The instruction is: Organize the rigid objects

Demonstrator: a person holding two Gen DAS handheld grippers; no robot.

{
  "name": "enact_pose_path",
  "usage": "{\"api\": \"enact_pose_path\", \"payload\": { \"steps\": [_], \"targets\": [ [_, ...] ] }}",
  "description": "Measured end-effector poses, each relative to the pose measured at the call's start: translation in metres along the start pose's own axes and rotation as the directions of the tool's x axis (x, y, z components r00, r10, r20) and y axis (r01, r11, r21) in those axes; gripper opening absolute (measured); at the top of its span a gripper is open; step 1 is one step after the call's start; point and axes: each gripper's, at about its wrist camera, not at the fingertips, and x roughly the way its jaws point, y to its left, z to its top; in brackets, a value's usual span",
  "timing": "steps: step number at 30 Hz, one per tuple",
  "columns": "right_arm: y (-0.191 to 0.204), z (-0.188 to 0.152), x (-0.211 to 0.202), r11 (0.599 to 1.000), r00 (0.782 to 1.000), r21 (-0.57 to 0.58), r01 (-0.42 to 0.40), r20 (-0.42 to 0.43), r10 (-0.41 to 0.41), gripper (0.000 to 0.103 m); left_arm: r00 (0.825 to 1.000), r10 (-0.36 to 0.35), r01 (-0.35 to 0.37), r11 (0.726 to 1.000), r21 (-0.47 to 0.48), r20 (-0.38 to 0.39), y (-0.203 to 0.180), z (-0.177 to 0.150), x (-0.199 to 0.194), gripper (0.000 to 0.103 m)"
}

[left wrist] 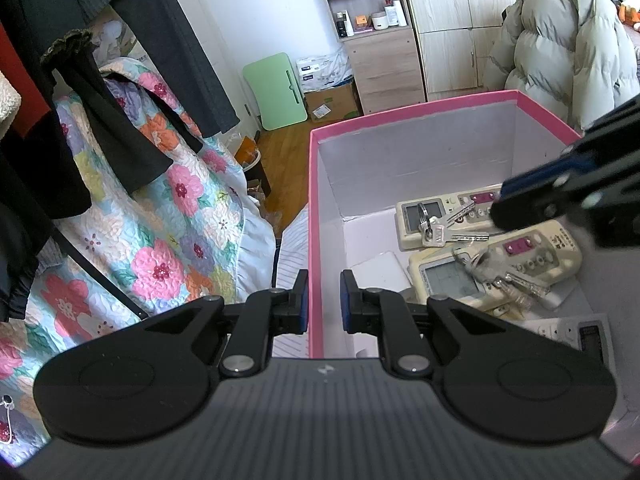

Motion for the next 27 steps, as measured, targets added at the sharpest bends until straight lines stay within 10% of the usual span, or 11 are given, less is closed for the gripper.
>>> {"api": "enact_pose_path", "payload": {
  "steps": [27],
  "targets": [
    [0.003,-0.046,-0.146,0.967,0.954,0.183,0.177,0.210,-0.214,0.037,0.997,0.023,-0.017,0.996,-0.091,0.068,0.008,-0.013,-0.056,0.030]
  ]
}}
